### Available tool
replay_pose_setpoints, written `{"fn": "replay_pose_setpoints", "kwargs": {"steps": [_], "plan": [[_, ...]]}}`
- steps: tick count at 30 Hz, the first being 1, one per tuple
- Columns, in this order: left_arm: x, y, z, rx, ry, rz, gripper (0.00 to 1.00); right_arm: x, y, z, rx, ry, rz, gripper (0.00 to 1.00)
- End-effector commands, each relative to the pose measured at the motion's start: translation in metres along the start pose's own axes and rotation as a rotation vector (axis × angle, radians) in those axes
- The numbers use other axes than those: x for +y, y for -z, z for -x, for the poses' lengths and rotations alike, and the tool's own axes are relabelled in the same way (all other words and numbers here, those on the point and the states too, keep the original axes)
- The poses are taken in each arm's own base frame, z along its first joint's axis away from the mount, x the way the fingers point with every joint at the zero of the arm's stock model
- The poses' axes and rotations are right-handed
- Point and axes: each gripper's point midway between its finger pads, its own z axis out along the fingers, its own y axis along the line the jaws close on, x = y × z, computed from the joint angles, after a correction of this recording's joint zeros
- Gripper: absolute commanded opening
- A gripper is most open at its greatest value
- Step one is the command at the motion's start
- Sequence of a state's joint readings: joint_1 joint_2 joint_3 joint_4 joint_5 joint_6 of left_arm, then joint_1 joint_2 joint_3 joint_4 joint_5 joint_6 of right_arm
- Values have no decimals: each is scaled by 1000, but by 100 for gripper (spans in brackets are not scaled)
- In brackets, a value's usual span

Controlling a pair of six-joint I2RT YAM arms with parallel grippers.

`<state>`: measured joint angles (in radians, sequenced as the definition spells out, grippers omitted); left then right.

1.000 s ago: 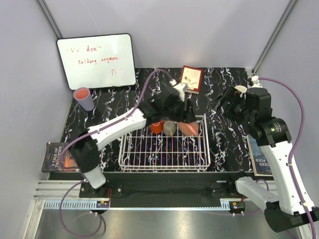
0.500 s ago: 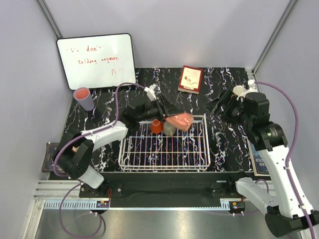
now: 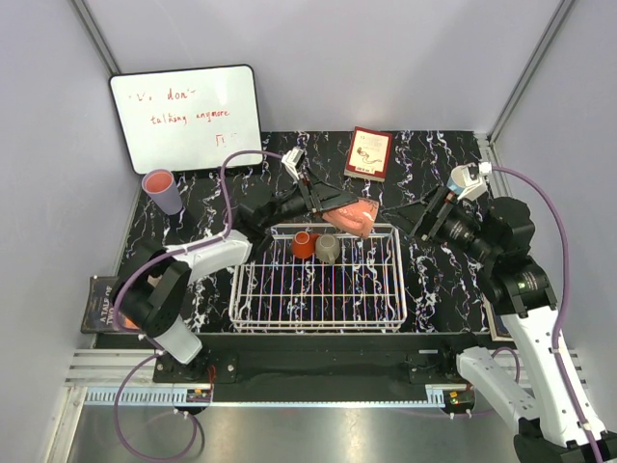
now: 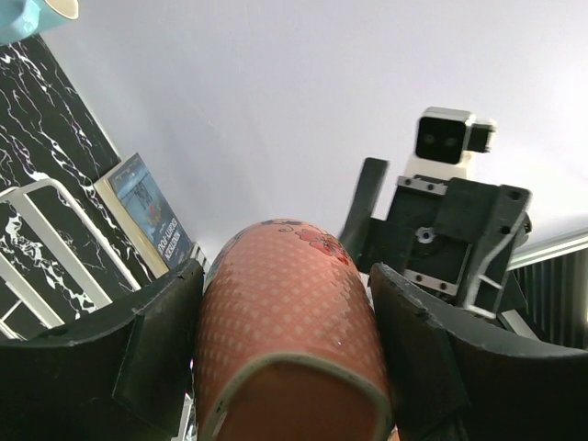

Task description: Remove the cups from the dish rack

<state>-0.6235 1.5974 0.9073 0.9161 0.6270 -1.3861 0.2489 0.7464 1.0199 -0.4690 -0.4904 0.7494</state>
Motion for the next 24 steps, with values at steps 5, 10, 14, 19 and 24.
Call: {"fn": "replay_pose_setpoints", "kwargs": {"steps": [5,10,14,19,24], "plan": [[-58,-11,-3,24,-75,-192,0,38,-10,1,62,-13,216,89],[-62,-15,-5,39,-73,-206,0,33,-17,-5,90,-40,228,86],[-66,-19,-8,50,-71,-217,0,32,-18,-8,99,-41,231,86],[-73,-26,-17,76,-68,-239,0,26,-23,-14,132,-61,233,76],[-76,-33,-28,104,-54,-254,0,21,-27,-19,151,-73,230,69]]}}
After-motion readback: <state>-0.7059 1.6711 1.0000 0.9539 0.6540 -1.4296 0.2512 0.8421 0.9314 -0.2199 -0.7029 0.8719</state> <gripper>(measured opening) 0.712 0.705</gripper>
